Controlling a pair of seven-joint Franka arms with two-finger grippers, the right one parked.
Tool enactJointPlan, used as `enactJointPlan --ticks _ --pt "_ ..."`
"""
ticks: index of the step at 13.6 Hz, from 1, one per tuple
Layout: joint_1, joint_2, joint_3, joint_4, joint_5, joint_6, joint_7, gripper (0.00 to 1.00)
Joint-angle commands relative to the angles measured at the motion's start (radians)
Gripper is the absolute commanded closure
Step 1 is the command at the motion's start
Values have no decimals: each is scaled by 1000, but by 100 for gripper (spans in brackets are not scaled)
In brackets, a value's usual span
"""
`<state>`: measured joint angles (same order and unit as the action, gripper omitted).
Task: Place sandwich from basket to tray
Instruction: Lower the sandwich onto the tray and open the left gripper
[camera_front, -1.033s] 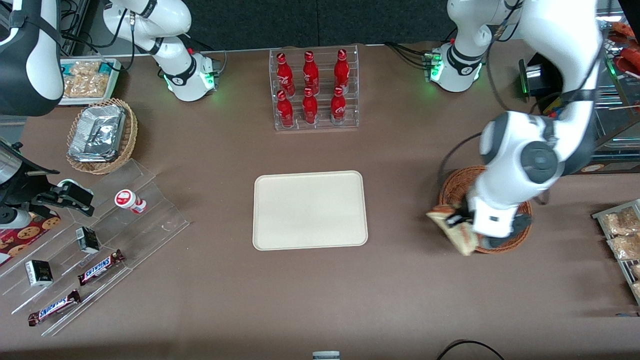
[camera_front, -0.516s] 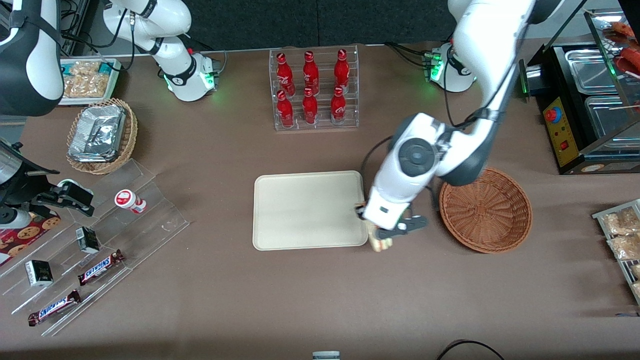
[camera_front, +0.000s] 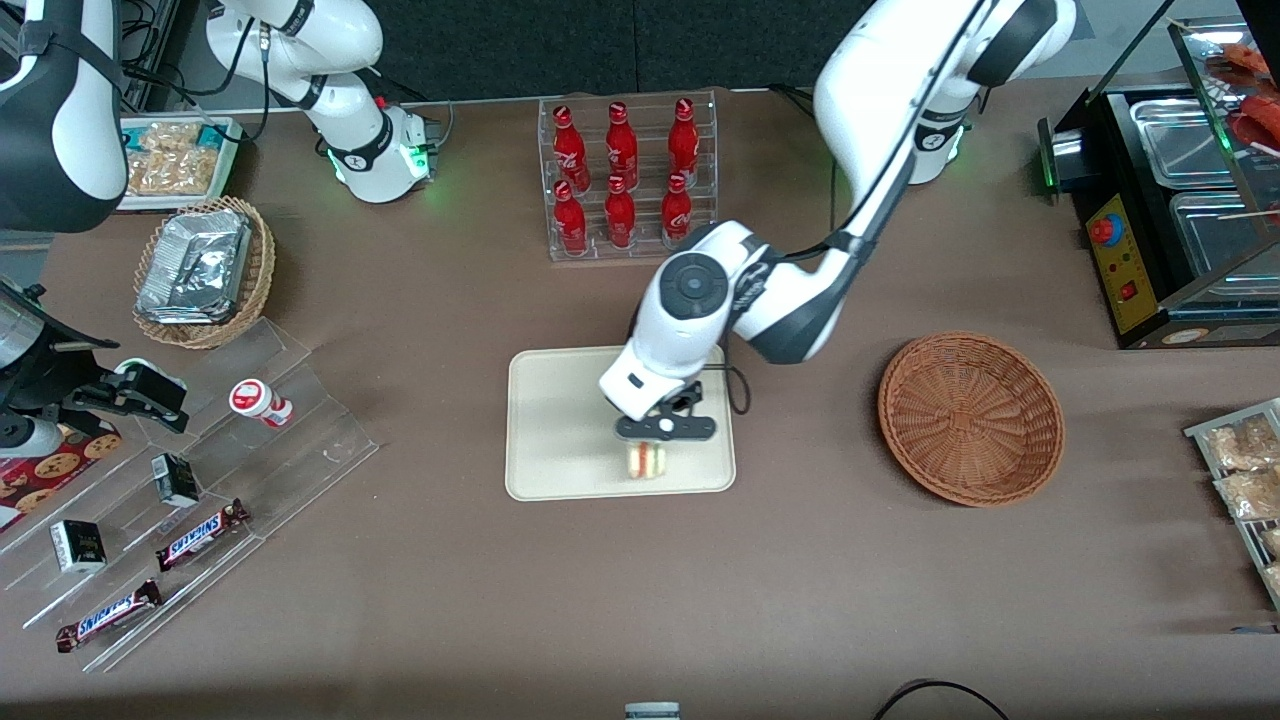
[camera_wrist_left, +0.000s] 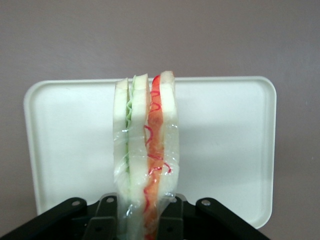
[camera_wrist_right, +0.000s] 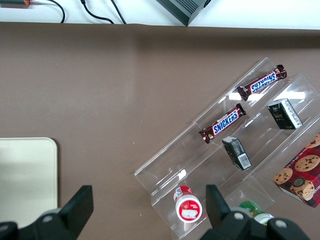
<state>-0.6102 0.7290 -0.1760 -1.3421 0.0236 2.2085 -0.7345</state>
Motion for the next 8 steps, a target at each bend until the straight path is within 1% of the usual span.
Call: enactJointPlan --ticks 1,4,8 --pt "-37 73 13 70 44 -3 37 98" --pt "-54 130 13 84 91 17 29 99" --pt "-74 211 18 150 96 17 -12 99"
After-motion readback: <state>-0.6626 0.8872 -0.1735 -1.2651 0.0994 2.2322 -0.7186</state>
